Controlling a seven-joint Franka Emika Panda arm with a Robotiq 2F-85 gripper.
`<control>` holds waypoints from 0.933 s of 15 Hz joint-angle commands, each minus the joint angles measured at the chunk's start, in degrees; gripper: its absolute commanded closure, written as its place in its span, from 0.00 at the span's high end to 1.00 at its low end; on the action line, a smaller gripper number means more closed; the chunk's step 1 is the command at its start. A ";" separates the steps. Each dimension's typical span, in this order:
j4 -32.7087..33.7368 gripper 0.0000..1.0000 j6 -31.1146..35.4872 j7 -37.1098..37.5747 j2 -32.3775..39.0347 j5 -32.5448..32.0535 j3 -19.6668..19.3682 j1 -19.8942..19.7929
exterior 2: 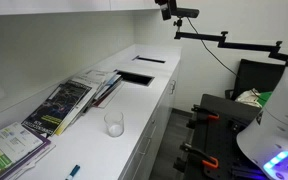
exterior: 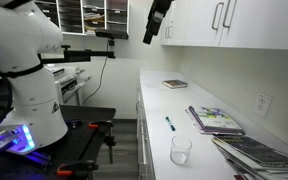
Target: Move the glass to the right
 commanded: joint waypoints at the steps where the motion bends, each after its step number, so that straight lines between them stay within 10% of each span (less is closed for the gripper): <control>1: 0.11 1.00 -0.16 0.24 0.04 -0.20 -0.60 0.73; 14: -1.06 1.00 2.44 0.33 -0.40 0.43 -1.75 0.29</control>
